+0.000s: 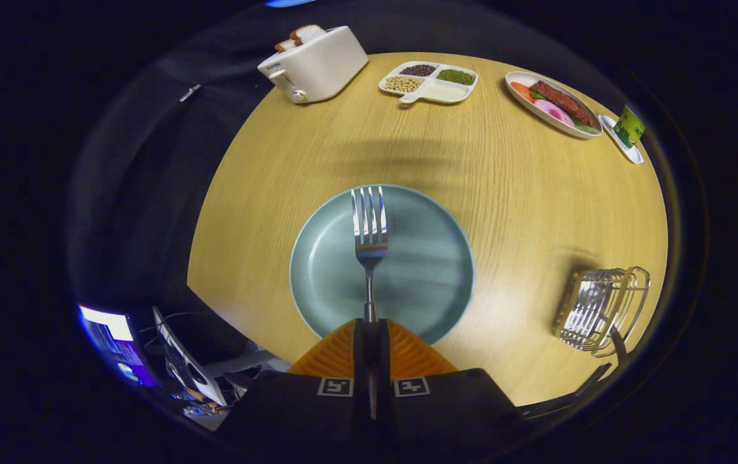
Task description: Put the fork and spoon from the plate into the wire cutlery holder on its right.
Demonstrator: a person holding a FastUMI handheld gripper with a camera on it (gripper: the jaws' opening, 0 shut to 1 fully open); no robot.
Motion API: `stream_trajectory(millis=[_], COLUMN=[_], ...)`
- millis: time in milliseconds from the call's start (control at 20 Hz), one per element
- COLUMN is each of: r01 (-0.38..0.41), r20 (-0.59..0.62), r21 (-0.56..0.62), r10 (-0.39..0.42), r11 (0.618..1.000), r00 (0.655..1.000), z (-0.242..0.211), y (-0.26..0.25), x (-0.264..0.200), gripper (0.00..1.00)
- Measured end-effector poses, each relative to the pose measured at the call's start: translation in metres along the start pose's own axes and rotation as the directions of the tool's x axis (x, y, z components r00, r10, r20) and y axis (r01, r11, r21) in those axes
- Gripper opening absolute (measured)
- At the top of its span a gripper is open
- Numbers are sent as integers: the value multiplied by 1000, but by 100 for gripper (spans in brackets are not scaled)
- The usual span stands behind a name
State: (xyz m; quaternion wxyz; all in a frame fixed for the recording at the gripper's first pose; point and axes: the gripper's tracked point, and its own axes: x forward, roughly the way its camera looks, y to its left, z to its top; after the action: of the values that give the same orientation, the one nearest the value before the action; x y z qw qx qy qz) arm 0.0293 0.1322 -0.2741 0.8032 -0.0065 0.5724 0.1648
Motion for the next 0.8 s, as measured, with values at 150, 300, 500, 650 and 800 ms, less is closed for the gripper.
stream_trajectory(millis=[150,300,500,650,800], r01=[4,36,32,55,73], r20=[4,-3,-50,-84,-159], r21=[-30,-80,-90,-69,-37], r10=[-4,-36,-37,-61,-78], r11=[1000,996,995,996,997], r00=[1000,999,998,995,984], z=[-6,-10,-22,-26,-36], y=[-29,-65,-109,-145,-177], x=[-37,-66,-103,-121,-133], gripper=[8,8,8,8,8])
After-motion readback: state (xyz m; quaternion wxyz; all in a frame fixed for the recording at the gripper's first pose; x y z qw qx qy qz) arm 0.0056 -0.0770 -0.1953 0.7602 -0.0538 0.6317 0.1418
